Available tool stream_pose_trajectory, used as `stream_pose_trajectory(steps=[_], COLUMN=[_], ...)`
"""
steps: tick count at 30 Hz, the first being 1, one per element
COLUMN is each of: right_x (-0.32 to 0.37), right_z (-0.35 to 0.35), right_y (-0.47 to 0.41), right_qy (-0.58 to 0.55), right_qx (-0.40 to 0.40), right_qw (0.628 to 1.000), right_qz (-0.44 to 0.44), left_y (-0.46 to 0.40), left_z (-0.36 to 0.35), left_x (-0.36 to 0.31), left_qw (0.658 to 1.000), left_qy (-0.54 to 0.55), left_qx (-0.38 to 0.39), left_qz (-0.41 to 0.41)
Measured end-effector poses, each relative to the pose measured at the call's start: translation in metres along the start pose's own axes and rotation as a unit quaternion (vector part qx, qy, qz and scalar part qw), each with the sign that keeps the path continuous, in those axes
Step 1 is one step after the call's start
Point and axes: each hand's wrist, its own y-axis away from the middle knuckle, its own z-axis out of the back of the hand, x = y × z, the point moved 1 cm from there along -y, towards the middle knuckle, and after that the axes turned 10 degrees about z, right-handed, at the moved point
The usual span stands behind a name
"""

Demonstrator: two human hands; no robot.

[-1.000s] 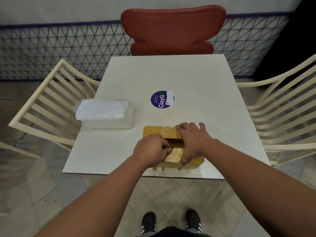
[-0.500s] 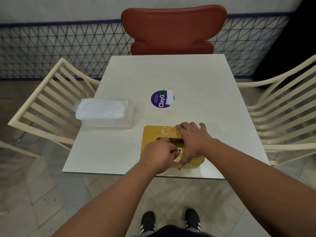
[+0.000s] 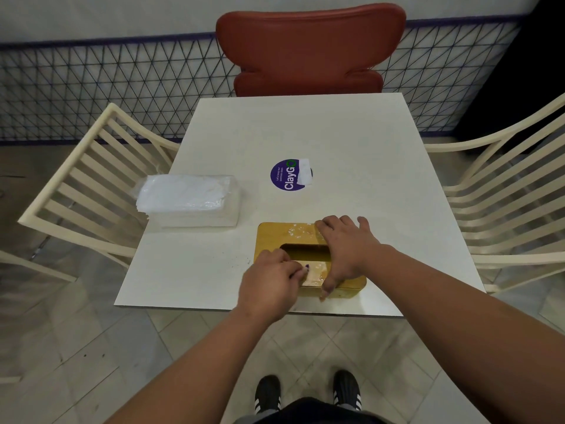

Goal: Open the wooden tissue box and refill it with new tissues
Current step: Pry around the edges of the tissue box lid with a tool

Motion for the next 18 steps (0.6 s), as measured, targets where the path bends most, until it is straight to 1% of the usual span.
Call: stream_pose_trajectory(steps=[2,3,5,7,9,11,15,18], right_x=[0.000,0.000,0.000,0.001,0.000,0.000,0.000,0.000], right_z=[0.000,0.000,0.000,0.000,0.001,0.001,0.001,0.001], right_y=[0.000,0.000,0.000,0.000,0.000,0.000,0.001,0.001], right_qy=[-0.001,0.000,0.005,0.007,0.007,0.003,0.000,0.002], right_qx=[0.001,0.001,0.000,0.001,0.002,0.005,0.001,0.000], right_qw=[1.000,1.000,1.000,1.000,1.000,1.000,1.000,1.000], right_qz=[0.000,0.000,-0.001,-0.002,-0.003,-0.003,-0.002,0.000], left_y=[0.002,0.004,0.007,0.007,0.003,-0.001,-0.005,-0.018], left_z=[0.004,0.005,0.003,-0.001,-0.002,0.002,0.013,0.016], left_x=[0.014,0.014,0.002,-0.013,-0.014,0.001,0.038,0.039], left_qw=[0.999,0.999,1.000,1.000,1.000,1.000,0.994,0.994], left_qy=[0.012,0.013,0.009,-0.001,-0.012,-0.003,0.056,0.044], left_qx=[-0.017,-0.023,-0.022,-0.002,0.010,0.012,-0.018,-0.001], left_qz=[0.035,0.038,0.020,-0.009,-0.022,0.004,0.093,0.104])
